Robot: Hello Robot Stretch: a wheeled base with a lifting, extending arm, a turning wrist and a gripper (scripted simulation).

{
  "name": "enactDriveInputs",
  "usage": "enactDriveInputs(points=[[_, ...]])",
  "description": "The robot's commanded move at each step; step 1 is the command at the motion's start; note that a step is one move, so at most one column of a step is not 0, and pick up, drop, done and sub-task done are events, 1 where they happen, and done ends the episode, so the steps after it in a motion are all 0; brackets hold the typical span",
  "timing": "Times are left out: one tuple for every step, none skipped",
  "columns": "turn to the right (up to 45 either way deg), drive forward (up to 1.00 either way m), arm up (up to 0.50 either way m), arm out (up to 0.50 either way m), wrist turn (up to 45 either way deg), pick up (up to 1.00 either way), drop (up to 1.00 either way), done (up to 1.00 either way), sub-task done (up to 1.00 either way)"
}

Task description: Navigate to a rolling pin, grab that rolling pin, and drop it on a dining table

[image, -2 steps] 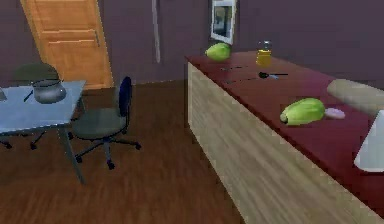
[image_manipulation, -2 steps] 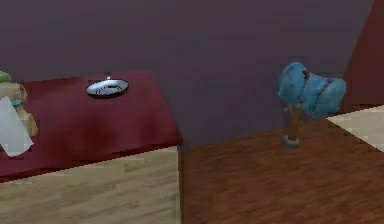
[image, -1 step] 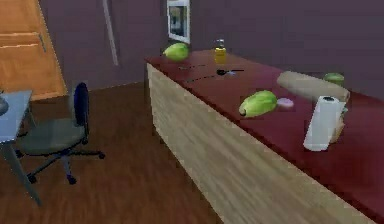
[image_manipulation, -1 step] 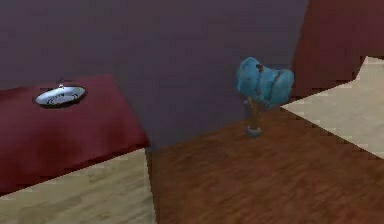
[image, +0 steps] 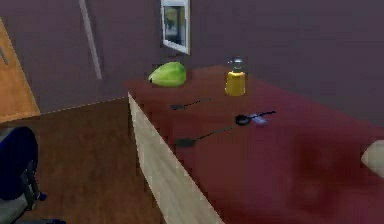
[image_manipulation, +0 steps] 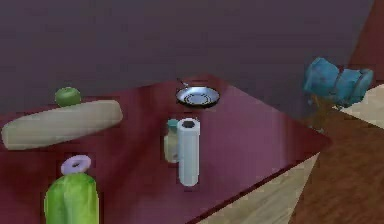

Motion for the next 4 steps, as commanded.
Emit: enactDriveInputs(points=[[-27.0,0.0,0.0,0.0,0.0,0.0,0.0,0.0,0.0],[0.0,0.0,0.5,0.0,0.0,0.0,0.0,0.0,0.0],[0.0,0.0,0.38,0.0,0.0,0.0,0.0,0.0,0.0],[0.0,0.0,0.0,0.44,0.0,0.0,0.0,0.0,0.0]])
